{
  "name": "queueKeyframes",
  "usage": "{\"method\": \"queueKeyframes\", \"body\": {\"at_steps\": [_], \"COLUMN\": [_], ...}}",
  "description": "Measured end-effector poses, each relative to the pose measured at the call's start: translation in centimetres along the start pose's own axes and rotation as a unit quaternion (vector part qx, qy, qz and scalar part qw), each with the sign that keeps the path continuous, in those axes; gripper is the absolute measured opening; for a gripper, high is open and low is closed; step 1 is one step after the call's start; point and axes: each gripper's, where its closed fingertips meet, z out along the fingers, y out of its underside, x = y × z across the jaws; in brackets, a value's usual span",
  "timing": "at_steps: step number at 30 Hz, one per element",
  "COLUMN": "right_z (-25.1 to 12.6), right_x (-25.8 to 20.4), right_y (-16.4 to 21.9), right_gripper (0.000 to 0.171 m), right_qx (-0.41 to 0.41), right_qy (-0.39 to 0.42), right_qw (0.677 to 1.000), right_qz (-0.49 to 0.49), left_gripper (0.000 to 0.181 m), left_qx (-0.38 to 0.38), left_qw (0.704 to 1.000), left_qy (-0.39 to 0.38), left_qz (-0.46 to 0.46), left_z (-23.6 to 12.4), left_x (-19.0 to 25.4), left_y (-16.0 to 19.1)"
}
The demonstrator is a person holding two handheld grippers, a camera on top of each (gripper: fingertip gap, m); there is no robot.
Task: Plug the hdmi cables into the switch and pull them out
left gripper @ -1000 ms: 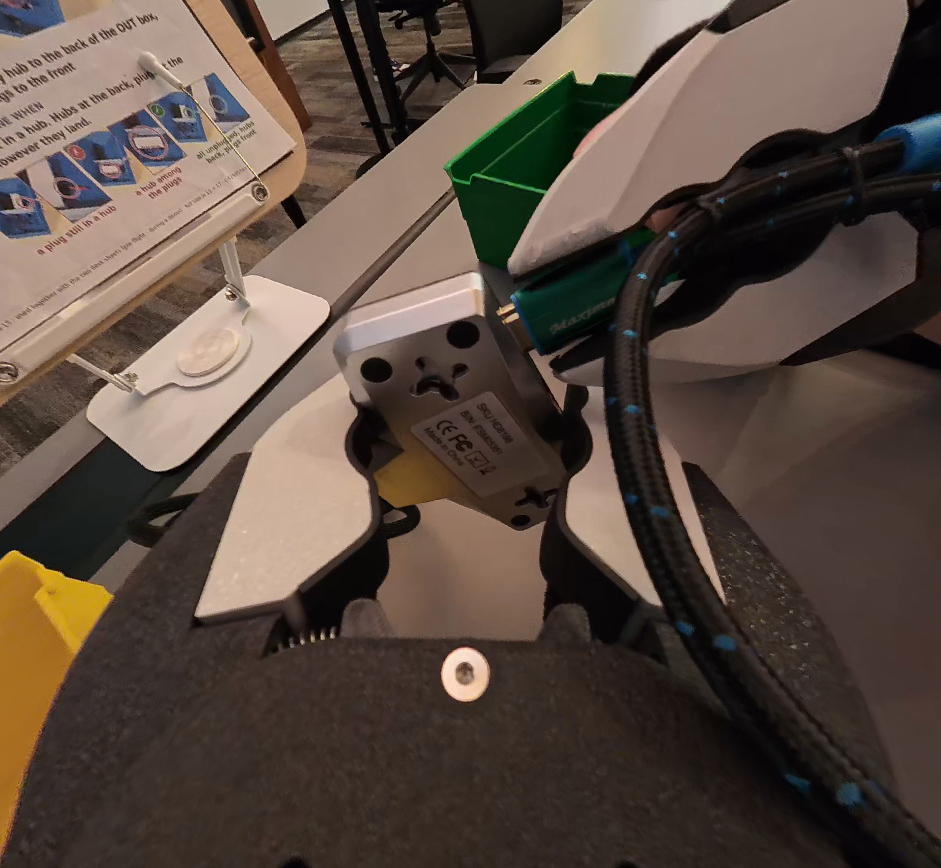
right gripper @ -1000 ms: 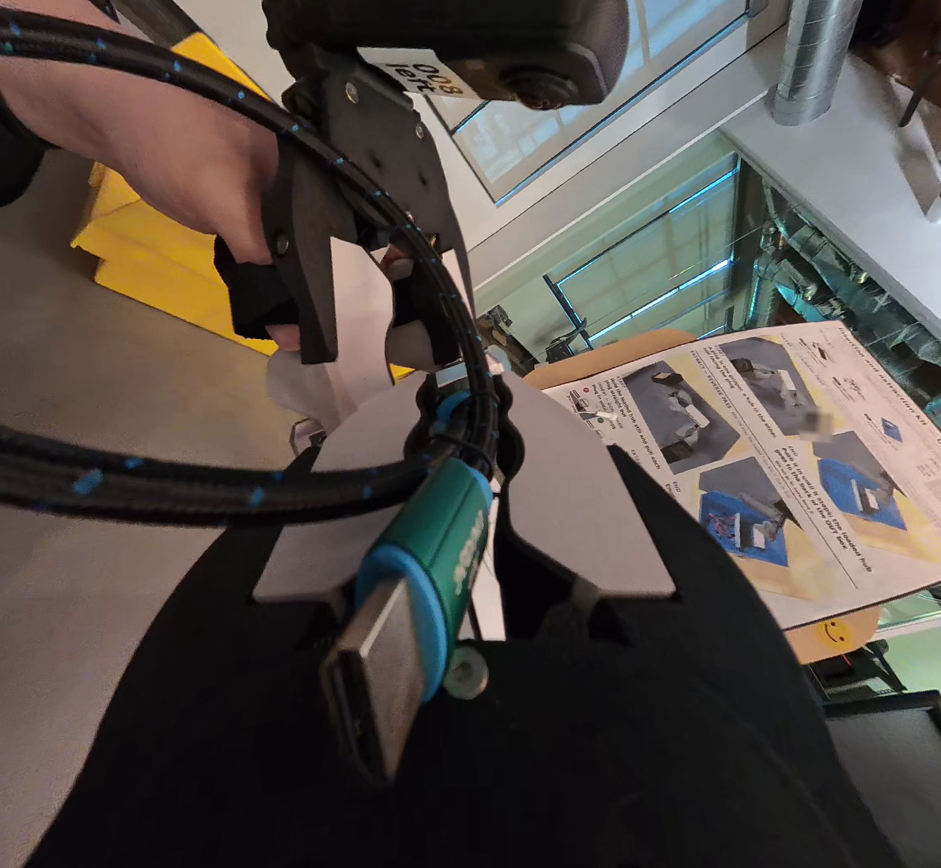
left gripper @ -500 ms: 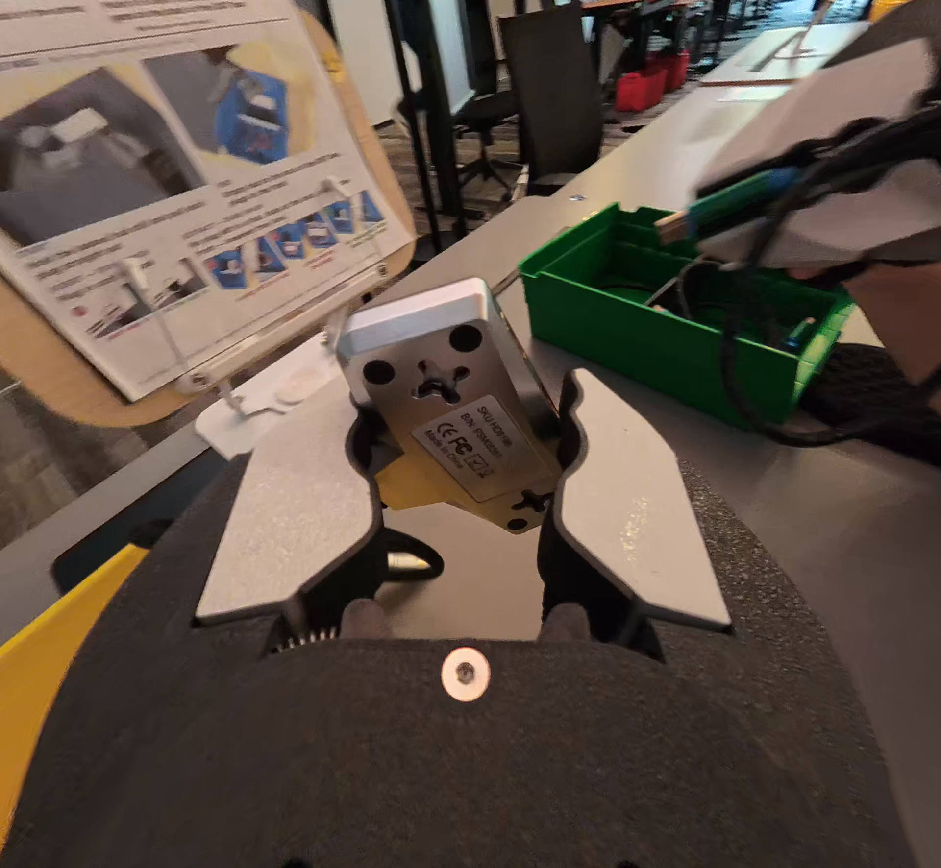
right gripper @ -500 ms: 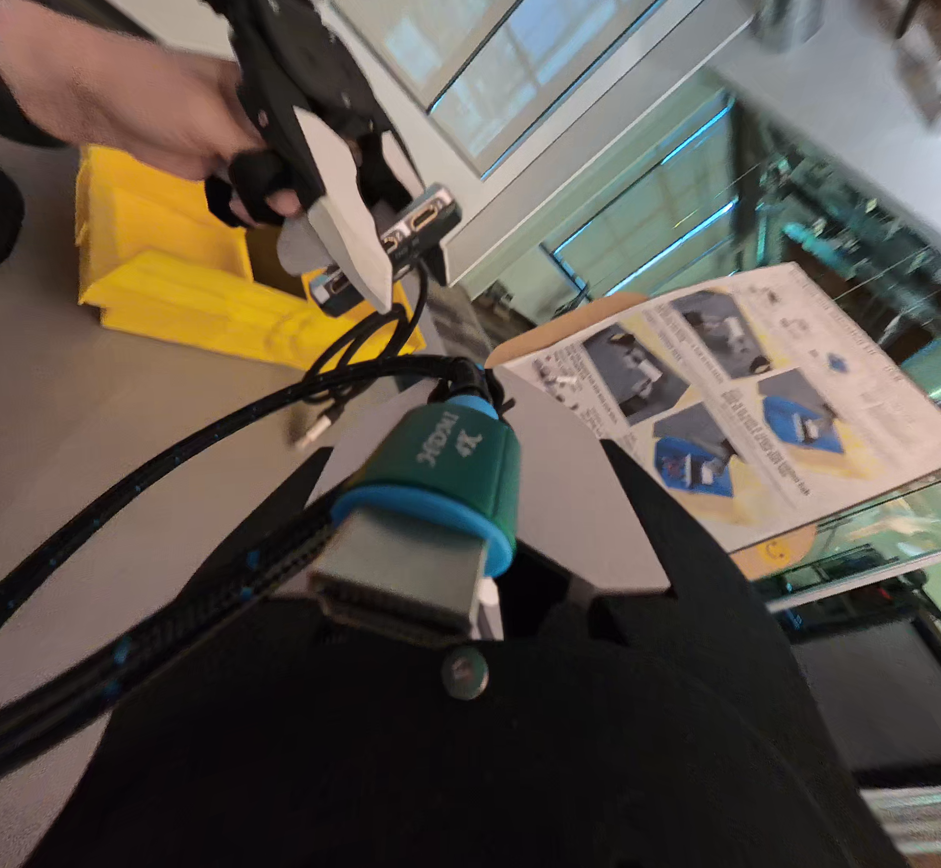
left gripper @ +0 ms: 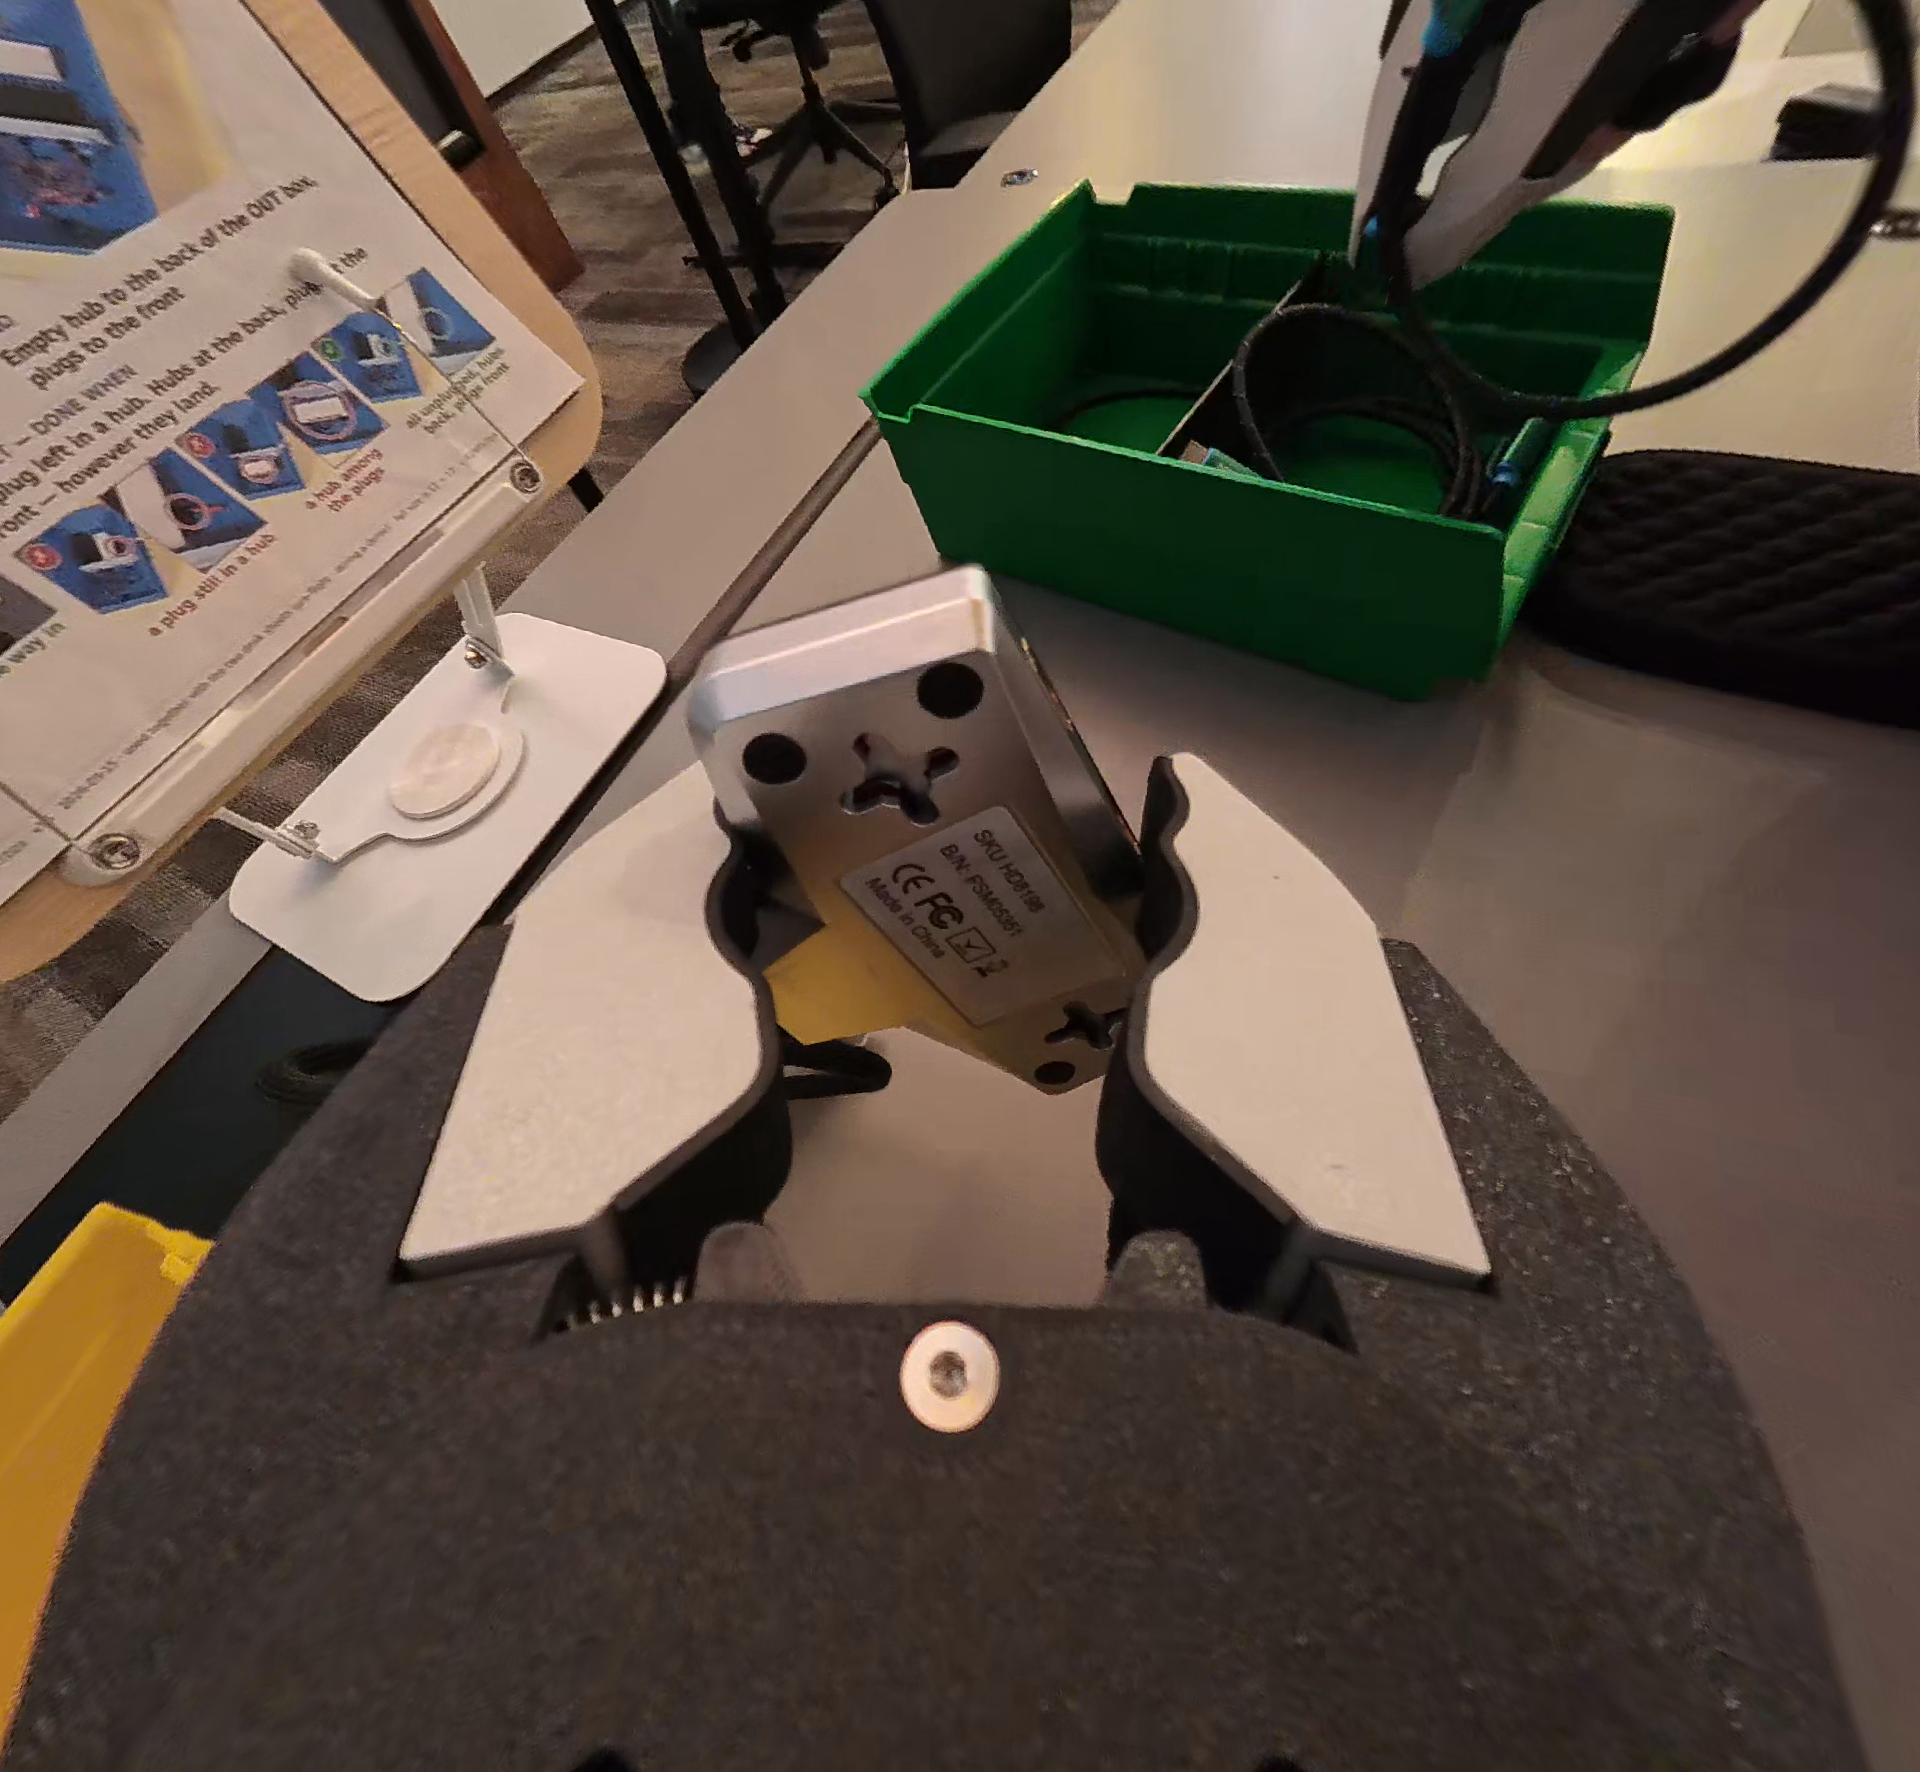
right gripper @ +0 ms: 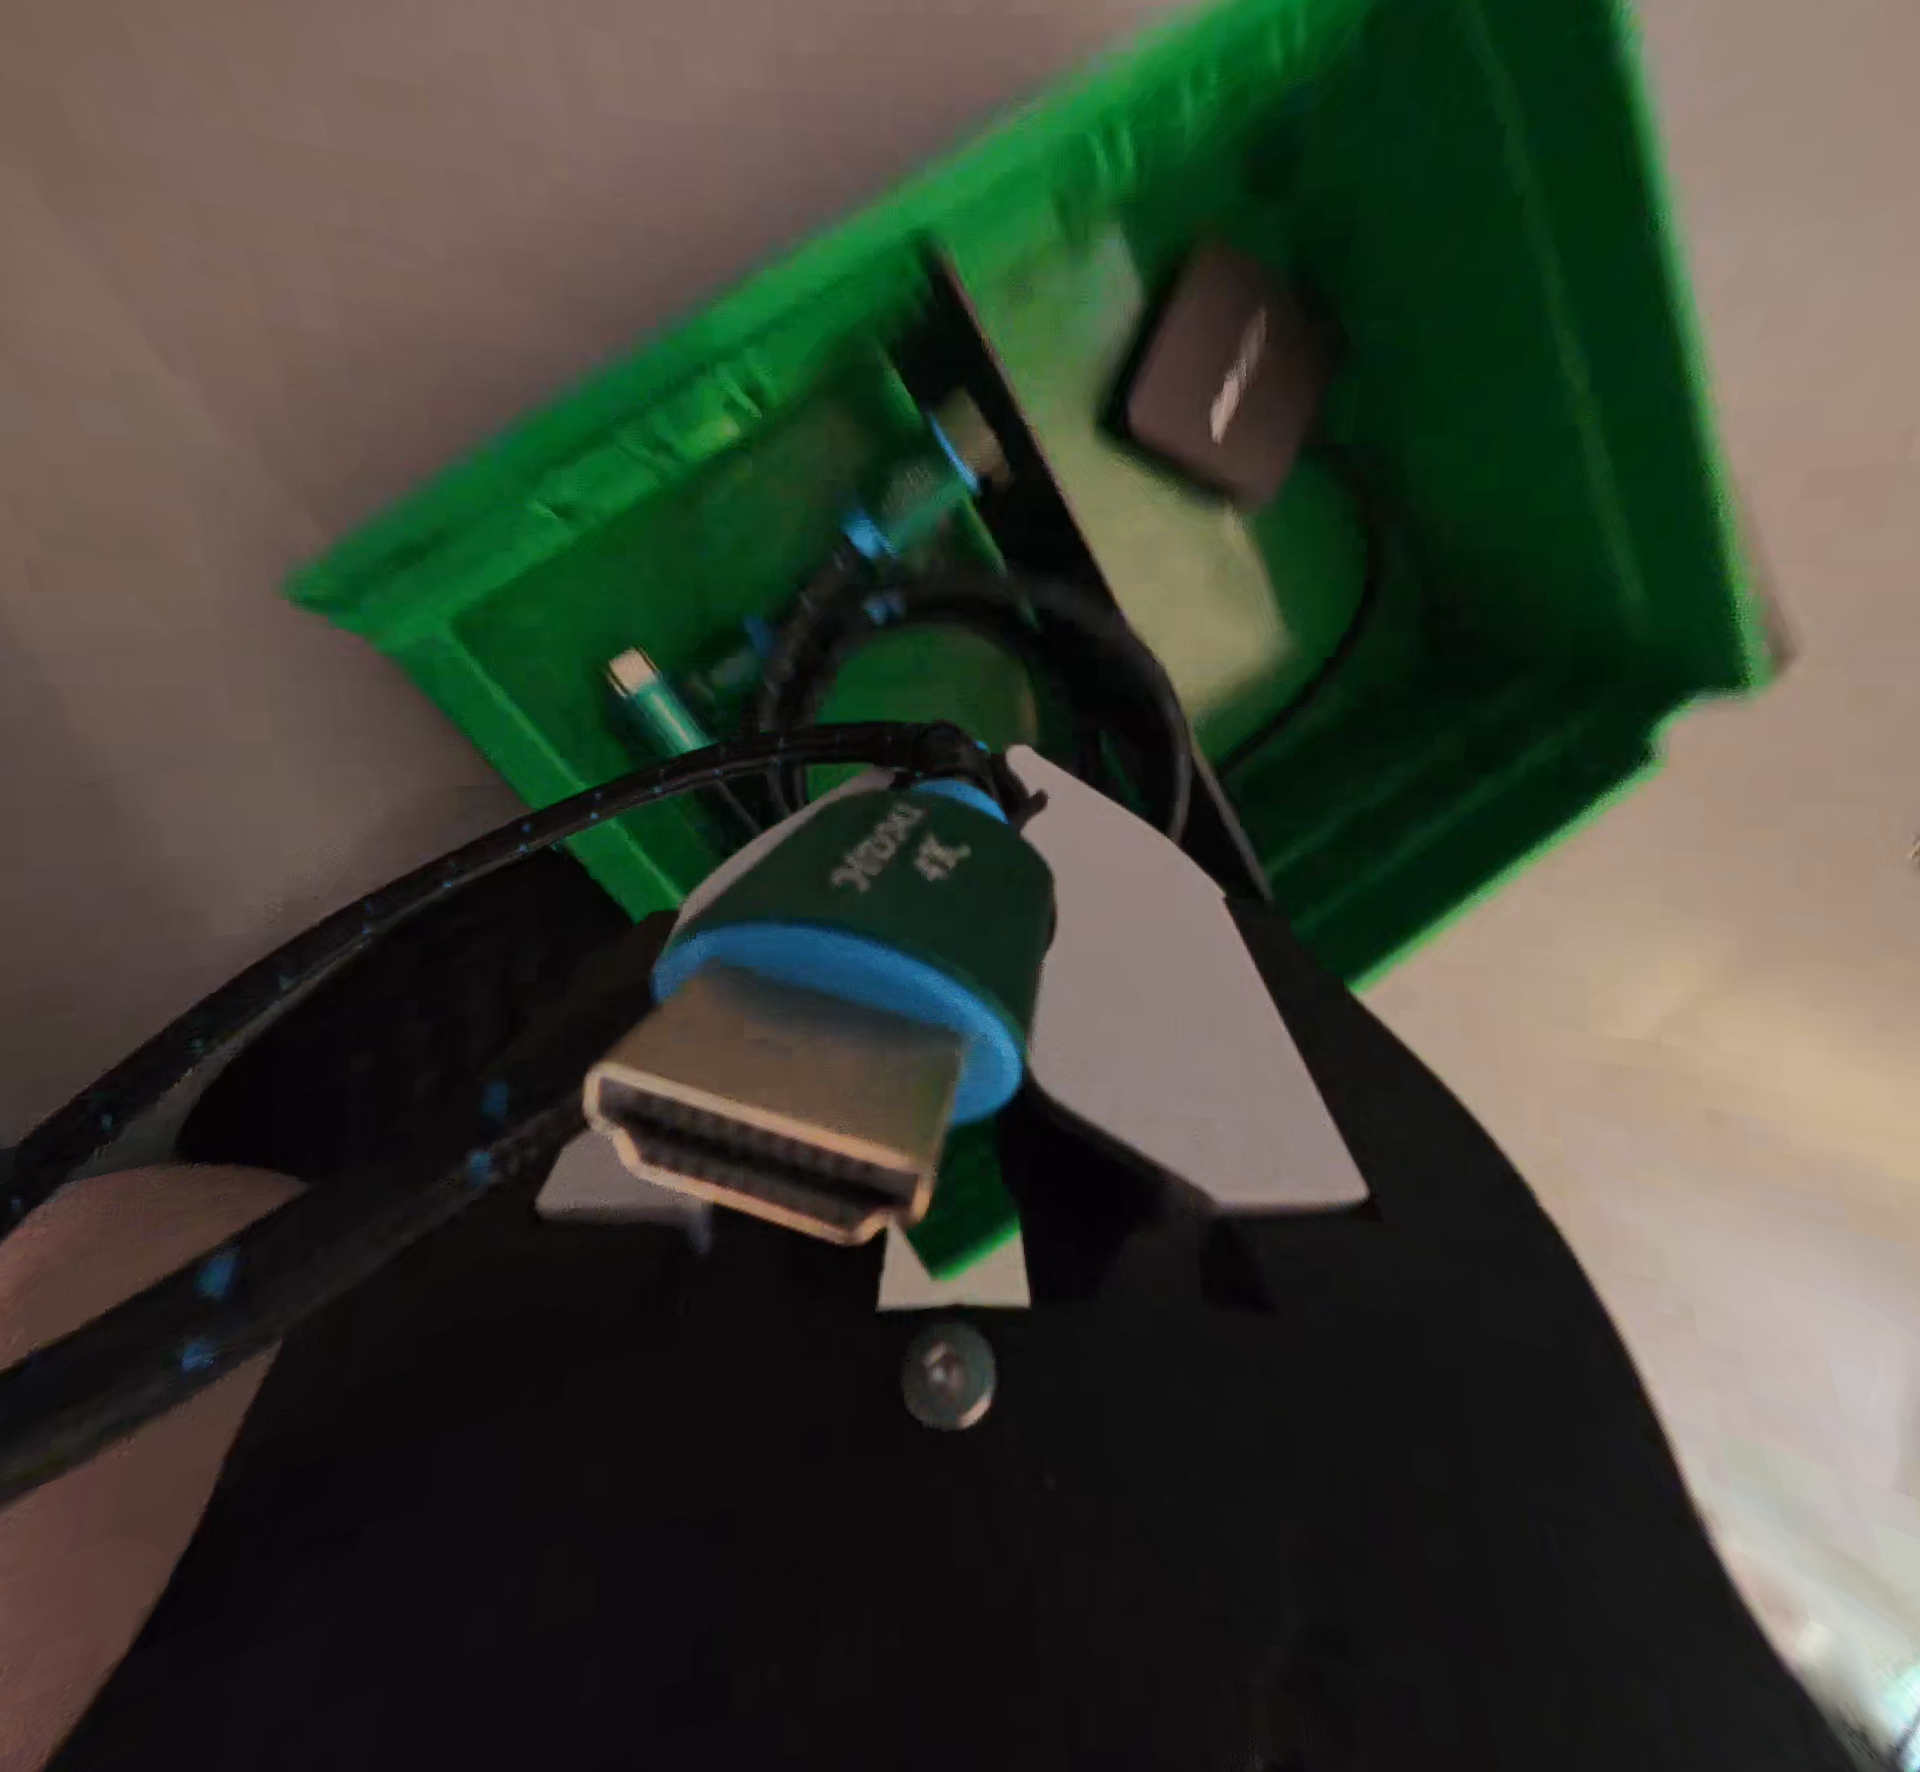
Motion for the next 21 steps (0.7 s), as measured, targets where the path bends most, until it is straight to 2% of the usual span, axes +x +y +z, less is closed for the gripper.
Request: {"method": "queueKeyframes", "body": {"at_steps": [5,8,12,15,18,21], "right_z": [3.7,5.2,6.2,5.4,3.7,0.6], "right_x": [2.2,1.6,1.5,1.1,1.5,2.1], "right_y": [5.5,7.4,8.4,8.2,6.3,3.9], "right_gripper": [0.014,0.014,0.018,0.019,0.020,0.017], "right_qx": [-0.134,-0.183,-0.193,-0.163,-0.077,0.016], "right_qy": [-0.031,-0.072,-0.099,-0.117,-0.118,-0.085], "right_qw": [0.975,0.960,0.956,0.960,0.973,0.983], "right_qz": [0.172,0.199,0.198,0.197,0.183,0.159], "left_gripper": [0.072,0.072,0.072,0.072,0.072,0.072], "left_qx": [-0.029,-0.044,-0.050,-0.052,-0.049,-0.039], "left_qw": [0.999,0.999,0.998,0.998,0.999,0.999], "left_qy": [0.001,0.002,0.005,0.004,0.002,0.001], "left_qz": [0.018,0.024,0.025,0.024,0.021,0.021], "left_z": [0.7,1.1,1.3,1.3,1.1,0.8], "left_x": [0.7,1.0,1.2,1.1,0.8,0.7], "left_y": [0.8,1.2,1.5,1.5,1.5,1.0]}}
